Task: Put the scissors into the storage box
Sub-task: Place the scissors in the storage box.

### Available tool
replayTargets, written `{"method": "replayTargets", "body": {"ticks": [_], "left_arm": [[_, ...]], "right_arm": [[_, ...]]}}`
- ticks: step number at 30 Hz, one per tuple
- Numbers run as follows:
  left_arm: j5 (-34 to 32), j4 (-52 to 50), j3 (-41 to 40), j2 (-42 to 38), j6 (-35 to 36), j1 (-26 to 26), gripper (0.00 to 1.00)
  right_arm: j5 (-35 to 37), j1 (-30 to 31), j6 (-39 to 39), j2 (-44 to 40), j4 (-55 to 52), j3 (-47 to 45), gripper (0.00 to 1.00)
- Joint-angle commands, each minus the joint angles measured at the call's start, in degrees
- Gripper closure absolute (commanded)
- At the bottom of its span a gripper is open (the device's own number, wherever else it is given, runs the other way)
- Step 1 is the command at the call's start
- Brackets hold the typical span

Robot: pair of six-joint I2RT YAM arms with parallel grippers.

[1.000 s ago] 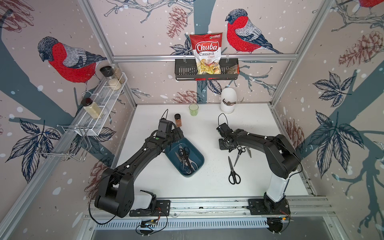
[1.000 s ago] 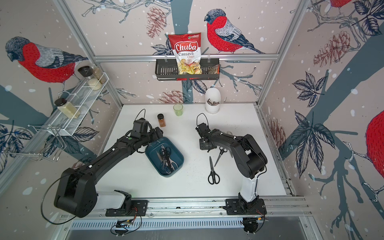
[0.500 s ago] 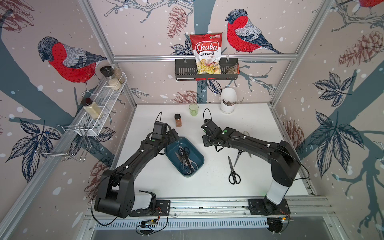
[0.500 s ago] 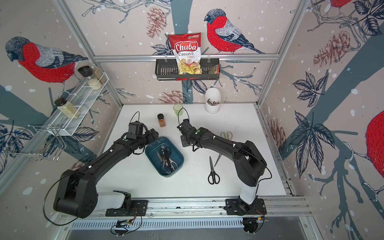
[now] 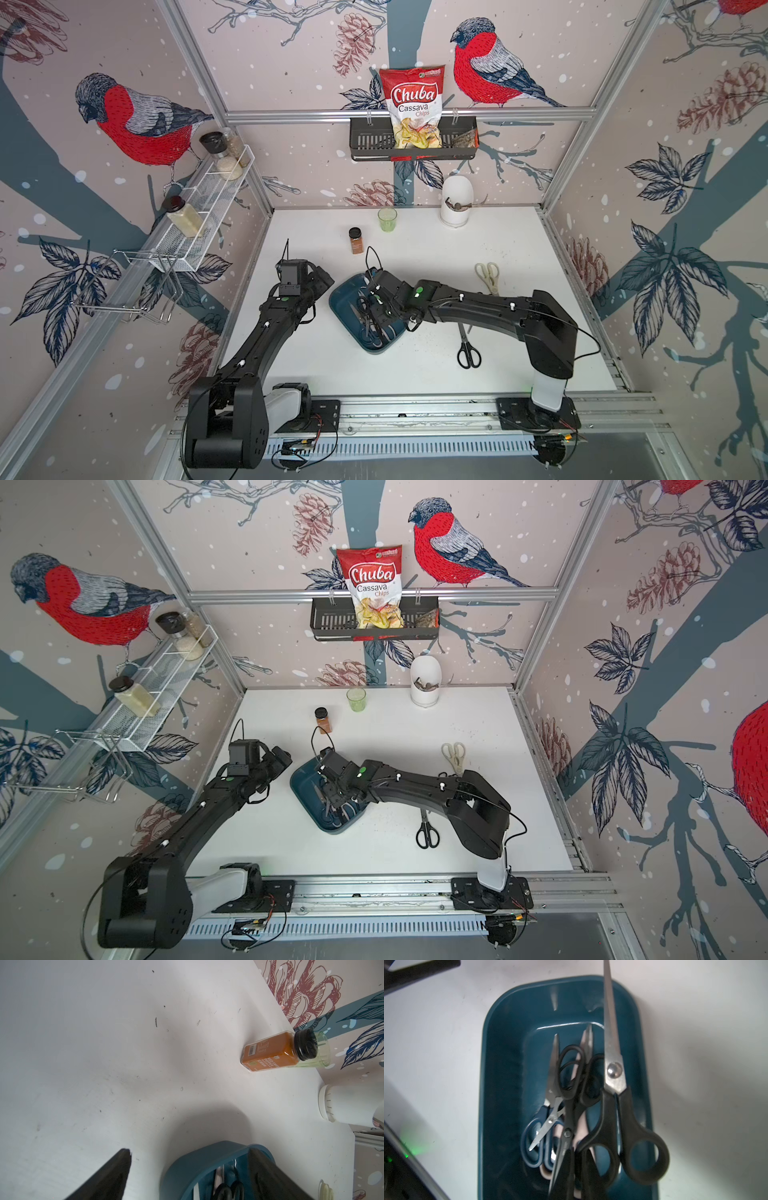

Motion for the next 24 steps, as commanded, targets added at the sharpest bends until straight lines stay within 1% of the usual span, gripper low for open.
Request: {"method": "replayTargets", "body": {"ticks": [1,6,12,15,24], "left_arm": [[-2.6,1.3,-0.4,-1.3,-1.4,0.2,0.08],[-4.0,1.0,-1.0,-2.9,-2.0,0.2,0.08],[-4.4,1.0,-1.6,-4.0,-2.2,0.2,0.08],[-4.4,0.9,-1.6,-4.1,-2.2,0.2,0.08],[-4.1,1.2,-1.5,-4.0,-2.2,0.2,0.08]], "right_arm": [[-2.2,1.2,-1.0,1.6,0.6,0.8,0.98],[-2.2,1.7,-0.9,4.5,-0.5,1.8,0.96],[-1.8,1.5,-0.1,7.7,-1.7,3.6,0.91],[-1.7,1.5,0.2,8.8,-2.0,4.0,0.88],[-1.5,1.1,0.5,7.9,-1.3,3.4,0.71]]}}
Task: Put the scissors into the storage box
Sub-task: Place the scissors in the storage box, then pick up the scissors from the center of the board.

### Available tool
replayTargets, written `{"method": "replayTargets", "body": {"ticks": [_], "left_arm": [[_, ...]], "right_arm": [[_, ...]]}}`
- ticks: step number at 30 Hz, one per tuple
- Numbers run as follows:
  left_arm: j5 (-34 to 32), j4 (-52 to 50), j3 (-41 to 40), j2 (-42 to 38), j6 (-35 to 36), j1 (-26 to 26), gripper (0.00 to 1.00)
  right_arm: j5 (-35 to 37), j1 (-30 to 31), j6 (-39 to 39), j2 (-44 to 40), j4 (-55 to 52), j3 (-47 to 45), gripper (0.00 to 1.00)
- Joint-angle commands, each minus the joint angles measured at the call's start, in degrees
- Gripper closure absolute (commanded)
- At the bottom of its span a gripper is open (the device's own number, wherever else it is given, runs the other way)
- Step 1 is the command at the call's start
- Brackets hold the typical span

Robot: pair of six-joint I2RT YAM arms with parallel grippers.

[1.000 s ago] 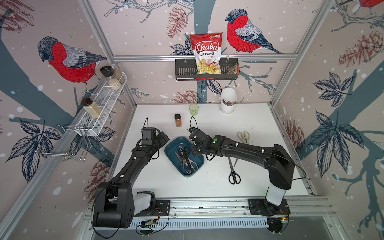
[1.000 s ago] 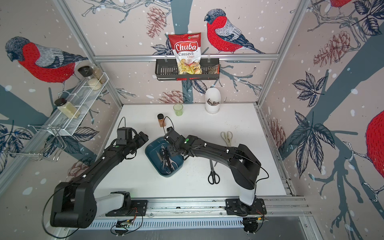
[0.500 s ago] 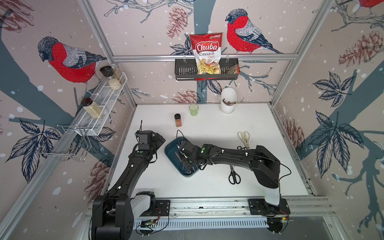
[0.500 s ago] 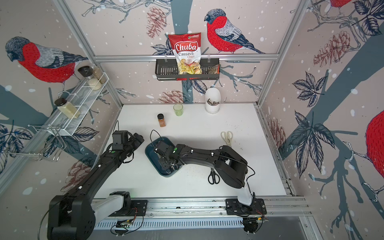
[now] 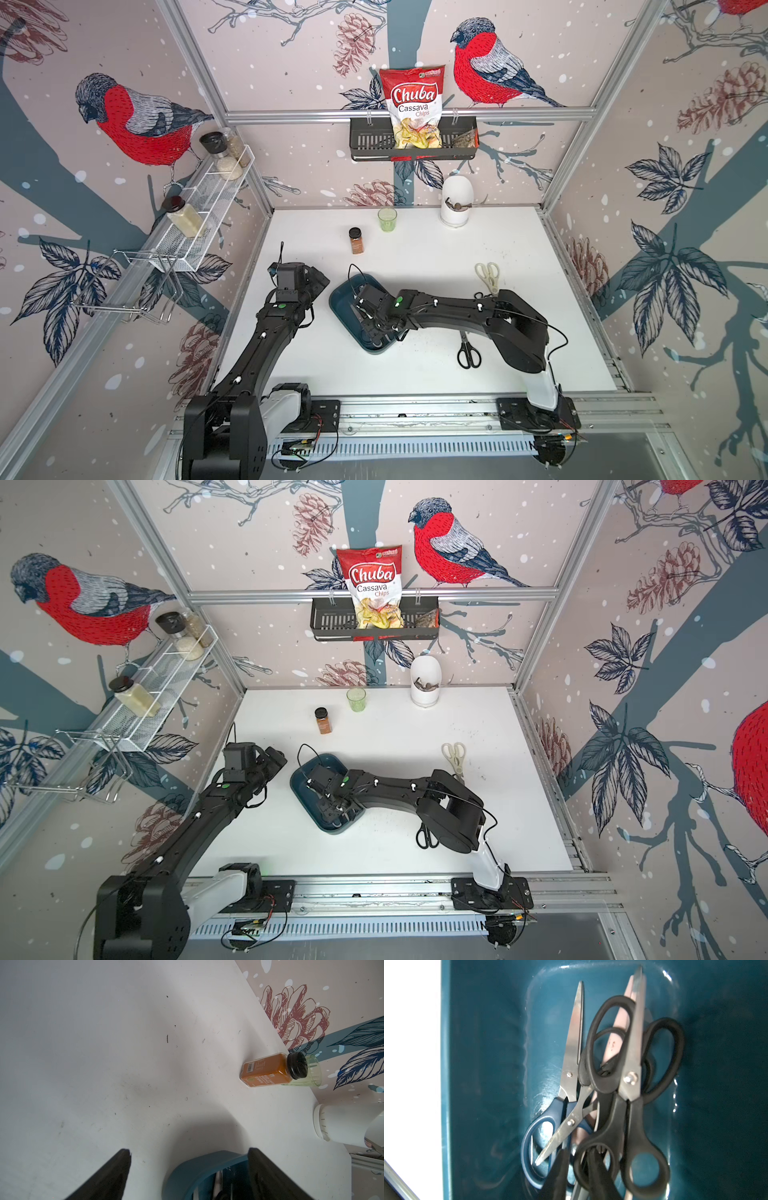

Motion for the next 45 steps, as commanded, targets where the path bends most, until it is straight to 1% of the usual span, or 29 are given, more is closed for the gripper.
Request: {"method": "replayTargets", "body": {"ticks": [1,6,12,14,17,21,23,29,34,38,45], "left_arm": [[0.3,1.0,0.0,-0.1,-0.2,0.1,0.08],[2.0,1.5,0.2,-0.2,-0.3,0.1,0.08],[5.5,1.7,1.9,0.5,1.2,0.1,0.08],[7.1,1.7,2.7,1.2,1.8,-0.1,0.08],[8.0,1.2,4.4,2.4,3.3,-2.0,0.09],[4.9,0.0,7.8,5.0,5.7,-7.7,0.08],[4.9,-0.2,9.3,6.9,6.4,-9.9,0.09],[4.7,-0.4,13.0,11.0,7.5,-14.3,0.09],[3.5,-0.6,14.2,12.6,8.0,-17.3,0.09],[3.5,-0.6,14.0,13.4,7.9,-18.5,0.09],[3.7,-0.3,13.4,14.4,7.3,-20.2,0.09]], "right_arm": [[0.3,-0.5,0.5,-1.1,0.2,-0.2,0.7],[-2.8,-3.7,2.5,-4.9,2.8,-2.1,0.57],[-7.1,-10.0,5.9,-12.5,8.2,-7.7,0.52],[-7.1,-12.4,7.3,-14.8,9.1,-10.1,0.52],[-4.8,-15.8,9.1,-17.6,7.8,-13.5,0.52],[-1.1,-21.3,11.7,-20.7,4.4,-18.5,0.53],[-0.3,-24.5,12.5,-22.1,3.2,-21.0,0.53],[0.4,-35.6,11.4,-24.1,1.3,-26.2,0.57],[-0.6,-44.1,9.2,-23.0,0.5,-27.6,0.61],[-0.1,-46.8,8.0,-22.3,-0.2,-28.3,0.63],[0.0,-47.1,8.0,-21.2,0.0,-29.2,0.65]]}}
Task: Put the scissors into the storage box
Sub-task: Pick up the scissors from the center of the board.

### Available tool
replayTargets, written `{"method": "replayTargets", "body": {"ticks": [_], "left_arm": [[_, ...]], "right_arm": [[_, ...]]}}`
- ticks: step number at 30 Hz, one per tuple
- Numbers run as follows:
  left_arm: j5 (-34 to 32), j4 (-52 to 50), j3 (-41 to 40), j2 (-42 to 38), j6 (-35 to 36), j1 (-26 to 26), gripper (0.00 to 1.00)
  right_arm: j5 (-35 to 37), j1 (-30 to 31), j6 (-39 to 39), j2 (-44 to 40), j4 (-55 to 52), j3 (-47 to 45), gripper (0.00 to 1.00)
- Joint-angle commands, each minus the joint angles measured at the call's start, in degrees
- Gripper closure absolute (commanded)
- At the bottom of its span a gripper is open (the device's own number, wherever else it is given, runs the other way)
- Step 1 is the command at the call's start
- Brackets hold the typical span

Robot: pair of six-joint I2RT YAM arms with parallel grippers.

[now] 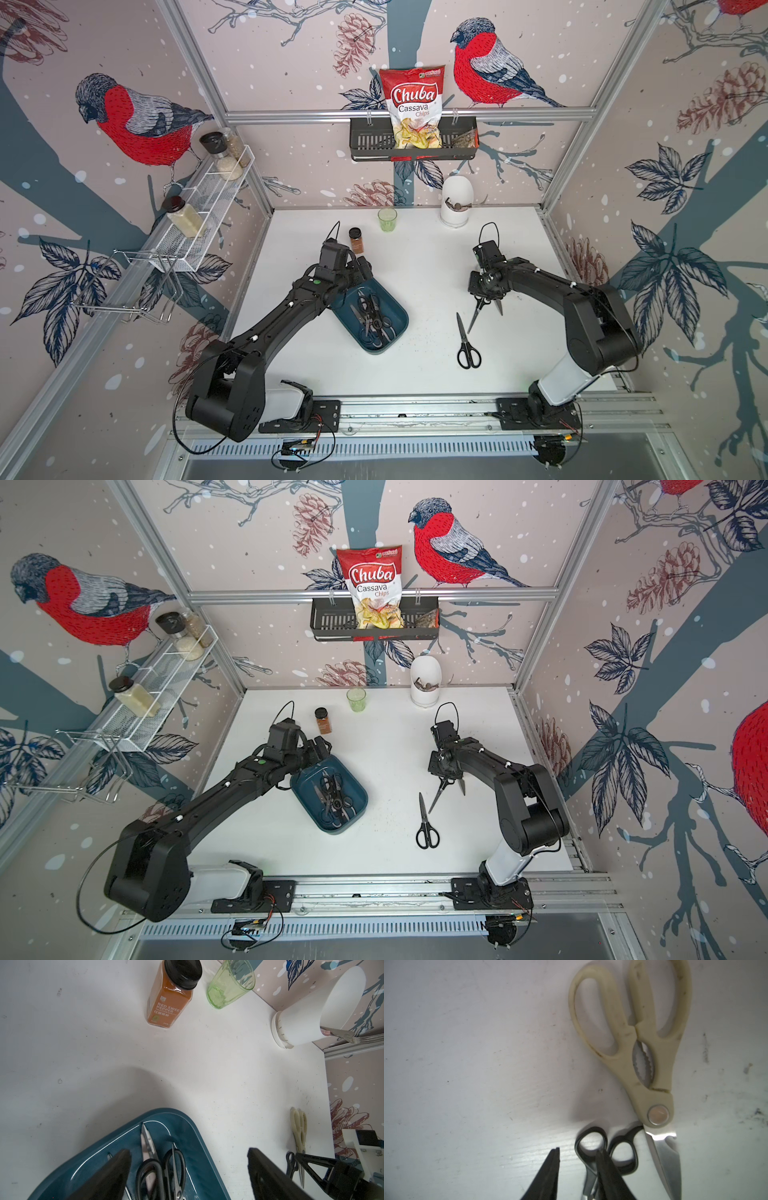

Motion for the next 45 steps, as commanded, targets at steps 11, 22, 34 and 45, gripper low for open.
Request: {"method": "replayTargets", "body": {"ticks": [11,22,34,45], "left_arm": [[-0.4,-0.2,0.9,1.5,0.0,-1.4,0.09],[-0.6,-0.9,2.0,2.3,0.4,-1.4,0.09],[-1.2,-1.4,2.1,2.3,0.5,-1.4,0.09],[-1.9,-1.4,1.7,2.3,0.6,-1.4,0.09]], "right_arm": [[-1.4,0.5,-0.5,3.1,1.2,-0.3,0.67],[-0.3,4.1,-1.7,8.1,2.4,2.0,0.7],[1.2,7.1,-2.3,12.0,3.1,3.8,0.91],[0.5,6.8,-2.8,9.3,4.1,4.8,1.0]]}}
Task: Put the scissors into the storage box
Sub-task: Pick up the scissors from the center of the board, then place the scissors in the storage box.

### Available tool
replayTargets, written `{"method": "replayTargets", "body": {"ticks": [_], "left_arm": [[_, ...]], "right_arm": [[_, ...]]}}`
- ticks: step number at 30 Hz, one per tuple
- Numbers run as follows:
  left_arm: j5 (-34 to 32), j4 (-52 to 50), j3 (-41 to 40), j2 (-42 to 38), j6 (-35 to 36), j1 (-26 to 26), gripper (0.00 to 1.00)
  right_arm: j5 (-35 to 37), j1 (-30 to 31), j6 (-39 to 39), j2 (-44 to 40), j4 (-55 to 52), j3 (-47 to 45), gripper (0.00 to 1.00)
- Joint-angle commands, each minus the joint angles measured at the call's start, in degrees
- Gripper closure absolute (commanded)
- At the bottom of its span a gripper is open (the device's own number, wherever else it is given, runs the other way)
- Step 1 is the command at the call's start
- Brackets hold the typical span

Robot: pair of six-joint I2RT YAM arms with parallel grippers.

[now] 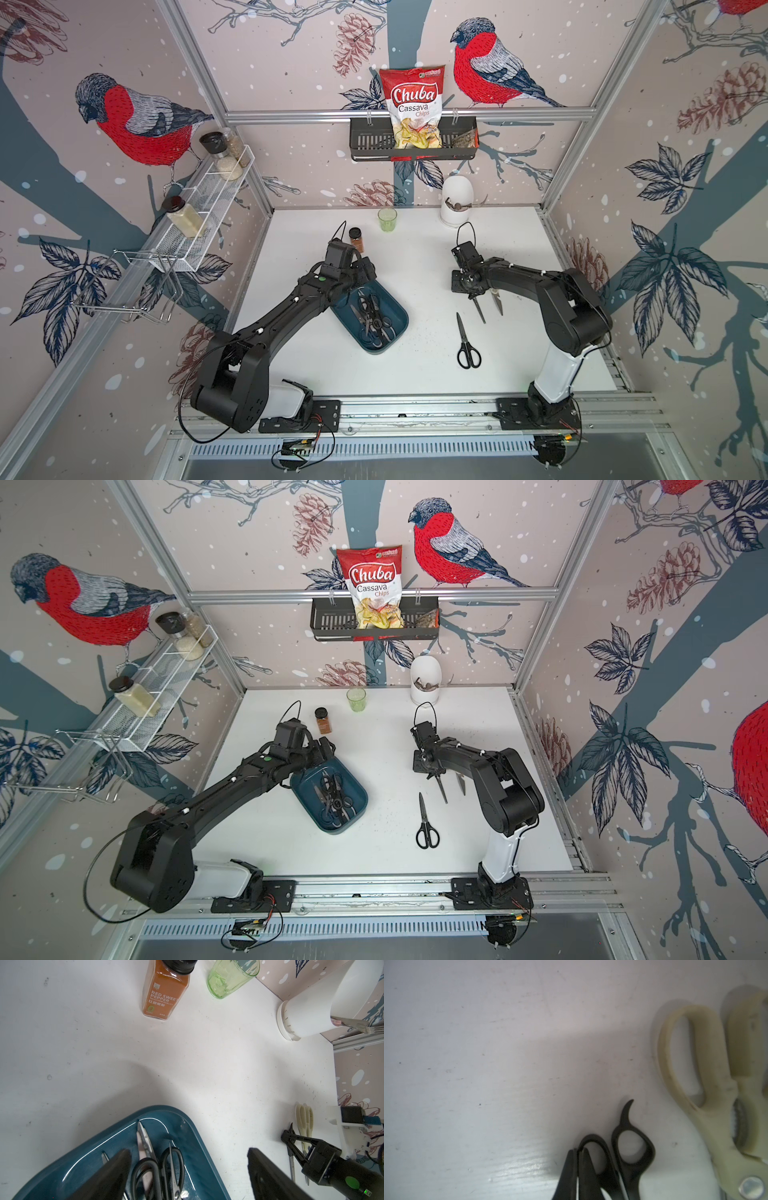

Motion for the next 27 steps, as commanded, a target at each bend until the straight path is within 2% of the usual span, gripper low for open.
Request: {"method": "replayTargets", "body": {"ticks": [1,8,14,19,27], "left_arm": [[-1.2,-0.1,-0.1,-0.1,0.8,-0.1,0.09],[-4.1,-0.5,-0.2,-0.9,1.6,0.1,0.08],[-4.3,0.2,-1.9,-1.7,0.6,1.8,0.09],[0.2,3.5,-7.2,-4.7,-3.0,8.1,0.08],[1.2,4.4,-14.9,-12.2,-6.4,18.4,0.08]], "right_arm": [[-3.6,0.1,-0.2,-0.9,-4.0,0.8,1.0],[-2.9,2.1,-0.8,-5.3,-8.4,6.9,1.0],[-1.6,6.8,-0.7,-6.1,-11.5,12.9,1.0],[-3.2,12.4,0.2,-4.6,-11.7,19.1,1.0],[-8.4,22.2,1.3,0.0,-6.5,27.9,1.0]]}}
